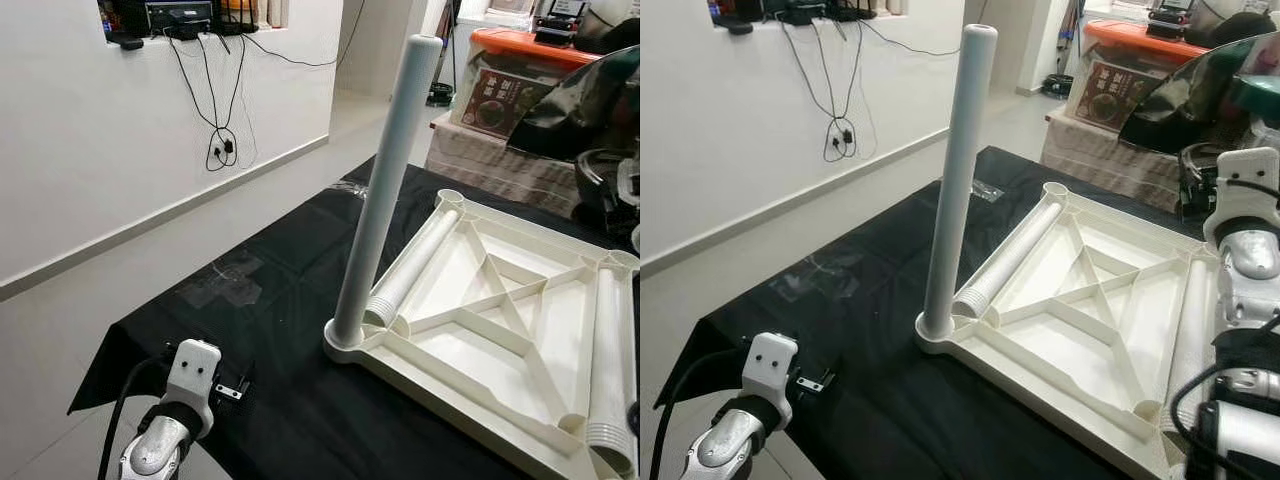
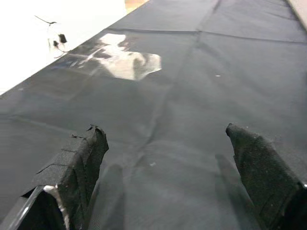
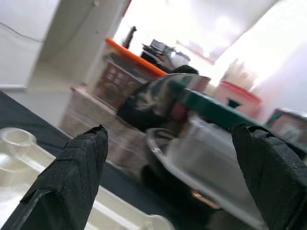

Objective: Building children table

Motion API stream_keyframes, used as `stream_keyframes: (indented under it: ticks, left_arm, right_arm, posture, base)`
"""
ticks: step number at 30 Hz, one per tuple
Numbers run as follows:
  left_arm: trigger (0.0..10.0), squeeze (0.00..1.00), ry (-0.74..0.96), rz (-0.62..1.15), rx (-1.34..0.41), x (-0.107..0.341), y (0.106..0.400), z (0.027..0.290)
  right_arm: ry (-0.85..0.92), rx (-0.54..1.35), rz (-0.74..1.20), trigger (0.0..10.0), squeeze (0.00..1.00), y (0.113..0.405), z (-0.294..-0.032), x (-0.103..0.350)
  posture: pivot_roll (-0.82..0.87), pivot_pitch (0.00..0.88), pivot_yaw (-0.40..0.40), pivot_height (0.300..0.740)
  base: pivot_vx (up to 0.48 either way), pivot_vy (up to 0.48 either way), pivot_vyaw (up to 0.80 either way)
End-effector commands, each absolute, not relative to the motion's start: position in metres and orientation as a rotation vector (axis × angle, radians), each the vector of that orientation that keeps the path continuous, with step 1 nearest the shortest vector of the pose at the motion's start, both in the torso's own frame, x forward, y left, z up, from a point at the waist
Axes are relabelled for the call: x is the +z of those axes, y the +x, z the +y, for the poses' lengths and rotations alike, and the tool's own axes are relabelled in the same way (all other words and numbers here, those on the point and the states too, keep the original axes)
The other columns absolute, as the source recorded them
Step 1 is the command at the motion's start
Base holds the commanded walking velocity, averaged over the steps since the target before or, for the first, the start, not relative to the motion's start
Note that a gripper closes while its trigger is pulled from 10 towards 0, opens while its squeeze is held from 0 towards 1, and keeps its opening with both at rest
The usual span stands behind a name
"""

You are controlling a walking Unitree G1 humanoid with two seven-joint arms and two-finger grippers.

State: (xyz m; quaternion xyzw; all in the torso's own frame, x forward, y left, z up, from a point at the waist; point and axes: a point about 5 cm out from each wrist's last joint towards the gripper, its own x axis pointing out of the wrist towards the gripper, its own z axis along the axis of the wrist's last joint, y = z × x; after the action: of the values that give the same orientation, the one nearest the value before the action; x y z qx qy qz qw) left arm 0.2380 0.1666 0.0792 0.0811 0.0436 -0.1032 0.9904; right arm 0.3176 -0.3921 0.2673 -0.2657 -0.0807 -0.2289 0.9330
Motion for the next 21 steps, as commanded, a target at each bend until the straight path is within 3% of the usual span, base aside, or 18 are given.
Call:
stream_keyframes:
  ticks: [1,8,11,15,21]
  left_arm:
    - [10.0,0.00,0.169,0.096,-0.206,0.079,0.237,0.169]
    - [10.0,0.00,0.173,0.096,-0.222,0.080,0.240,0.168]
    - [10.0,0.00,0.172,0.103,-0.236,0.078,0.239,0.166]
    - [10.0,0.00,0.169,0.116,-0.258,0.074,0.240,0.164]
    - [10.0,0.00,0.168,0.114,-0.274,0.075,0.245,0.161]
  right_arm:
    - [-0.581,-0.497,-0.163,10.0,0.00,0.311,-0.401,0.268]
    - [-0.679,-0.477,-0.123,10.0,0.00,0.295,-0.418,0.261]
    - [-0.787,-0.459,-0.044,10.0,0.00,0.272,-0.435,0.251]
    - [-0.864,-0.653,0.088,10.0,0.00,0.223,-0.479,0.254]
    - [-0.884,-0.791,0.175,10.0,0.00,0.190,-0.501,0.253]
  posture:
    - [0.04,0.000,-0.083,0.740]
    - [0.00,0.000,-0.062,0.740]
    - [-0.03,0.000,-0.041,0.740]
    - [-0.07,0.000,-0.024,0.740]
    - [-0.09,0.000,-0.008,0.740]
  base:
    - [0.000,0.000,0.00]
    - [0.000,0.000,0.00]
    - [0.000,0.000,0.00]
    - [0.000,0.000,0.00]
    - [0.000,0.000,0.00]
